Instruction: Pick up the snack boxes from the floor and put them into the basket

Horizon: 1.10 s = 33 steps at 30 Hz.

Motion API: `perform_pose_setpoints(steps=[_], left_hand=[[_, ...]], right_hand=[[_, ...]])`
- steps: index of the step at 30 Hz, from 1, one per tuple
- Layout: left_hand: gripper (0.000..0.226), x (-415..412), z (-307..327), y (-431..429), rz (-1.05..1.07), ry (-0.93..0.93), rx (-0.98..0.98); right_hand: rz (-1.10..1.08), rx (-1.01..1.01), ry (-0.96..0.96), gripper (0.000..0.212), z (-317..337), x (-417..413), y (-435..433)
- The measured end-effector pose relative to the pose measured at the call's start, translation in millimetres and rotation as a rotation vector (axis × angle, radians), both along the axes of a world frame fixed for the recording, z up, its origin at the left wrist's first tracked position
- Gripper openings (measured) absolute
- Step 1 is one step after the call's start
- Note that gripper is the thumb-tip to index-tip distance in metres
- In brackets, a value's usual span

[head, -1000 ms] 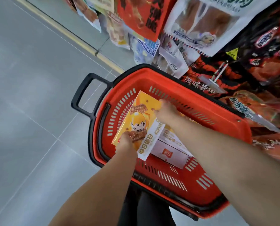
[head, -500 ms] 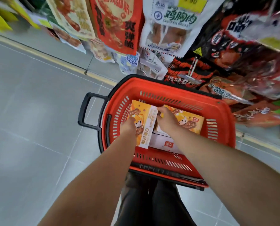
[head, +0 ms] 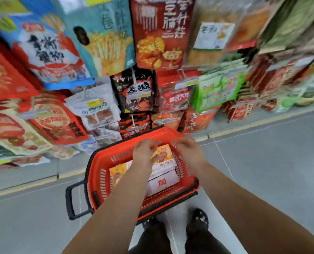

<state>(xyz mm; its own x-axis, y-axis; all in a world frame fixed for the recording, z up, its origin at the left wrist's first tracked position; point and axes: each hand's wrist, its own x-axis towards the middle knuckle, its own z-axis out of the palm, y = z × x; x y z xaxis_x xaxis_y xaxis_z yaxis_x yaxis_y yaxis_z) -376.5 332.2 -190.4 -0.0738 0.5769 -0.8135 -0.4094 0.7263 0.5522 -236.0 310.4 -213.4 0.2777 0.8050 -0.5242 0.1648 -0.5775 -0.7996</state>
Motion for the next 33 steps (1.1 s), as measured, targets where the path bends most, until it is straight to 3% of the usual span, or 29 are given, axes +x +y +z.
perform_pose_setpoints(steps=[4, 15, 23, 30, 33], left_hand=[[0.005, 74, 43, -10, -0.2, -0.041, 0.088], [0.018, 307, 99, -85, -0.504, -0.179, 0.207], [0.02, 438, 108, -135, -0.621, -0.199, 0.214], [0.018, 536, 93, -146, -0.776, -0.144, 0.209], [0.019, 582, 84, -138, -0.814, -0.137, 0.199]], right_hand=[[-0.284, 0.119, 0.125, 0.008, 34, 69, -38], [-0.661, 0.256, 0.207, 0.009, 76, 285, -170], [-0.91, 0.331, 0.219, 0.008, 81, 420, -265], [-1.098, 0.332, 0.246, 0.015, 69, 496, -298], [-1.132, 0.316, 0.236, 0.008, 62, 530, -298]])
